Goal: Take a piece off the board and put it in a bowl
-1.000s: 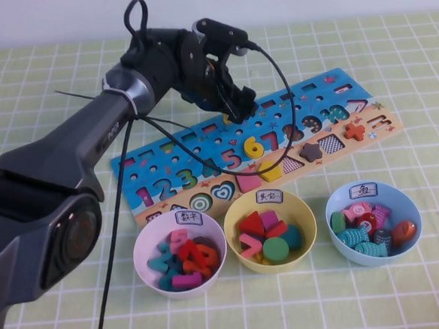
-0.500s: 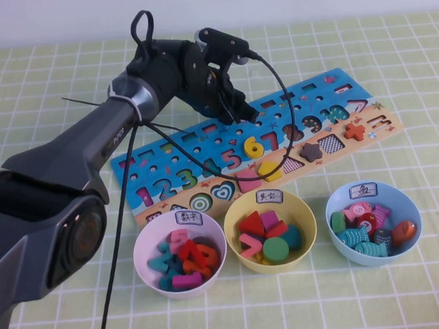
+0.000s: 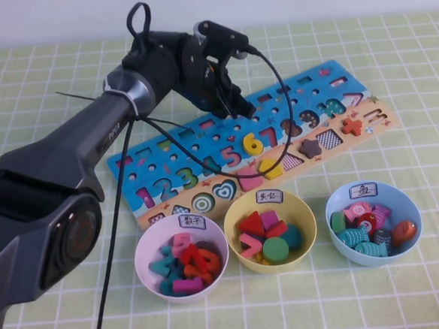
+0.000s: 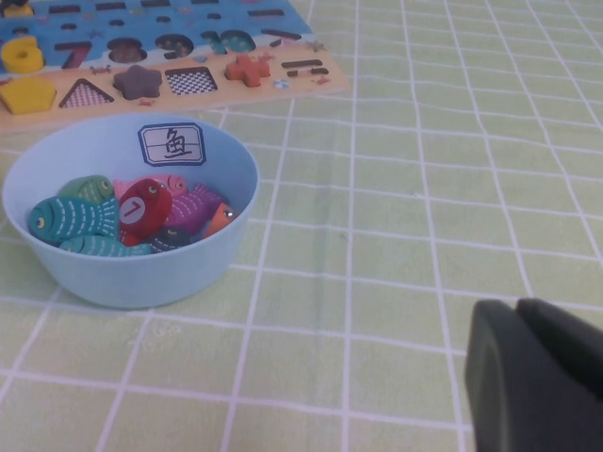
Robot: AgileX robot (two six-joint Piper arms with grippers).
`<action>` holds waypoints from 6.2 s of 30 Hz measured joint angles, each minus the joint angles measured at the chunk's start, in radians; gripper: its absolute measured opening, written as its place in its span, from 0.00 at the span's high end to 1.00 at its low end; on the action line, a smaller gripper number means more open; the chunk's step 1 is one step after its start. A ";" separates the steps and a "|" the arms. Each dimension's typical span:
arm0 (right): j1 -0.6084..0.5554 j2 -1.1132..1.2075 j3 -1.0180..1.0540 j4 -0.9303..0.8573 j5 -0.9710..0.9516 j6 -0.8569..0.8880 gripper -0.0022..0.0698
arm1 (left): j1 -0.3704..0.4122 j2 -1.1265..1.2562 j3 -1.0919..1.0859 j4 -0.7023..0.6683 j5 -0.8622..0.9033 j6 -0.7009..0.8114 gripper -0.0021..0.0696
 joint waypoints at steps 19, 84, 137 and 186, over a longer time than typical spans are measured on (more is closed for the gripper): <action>0.000 -0.004 0.000 0.000 0.000 0.000 0.99 | 0.000 -0.090 -0.021 0.037 0.017 -0.003 0.86; 0.000 -0.004 0.000 0.000 0.001 0.000 0.99 | -0.409 -0.471 0.766 -0.454 -0.367 0.491 0.40; 0.000 -0.004 0.000 0.000 0.001 0.000 0.99 | -0.197 -1.628 1.540 -0.330 -0.669 0.402 0.97; 0.000 -0.004 0.000 0.002 0.004 0.000 0.99 | 0.315 -2.455 2.276 0.150 -0.407 -0.274 0.98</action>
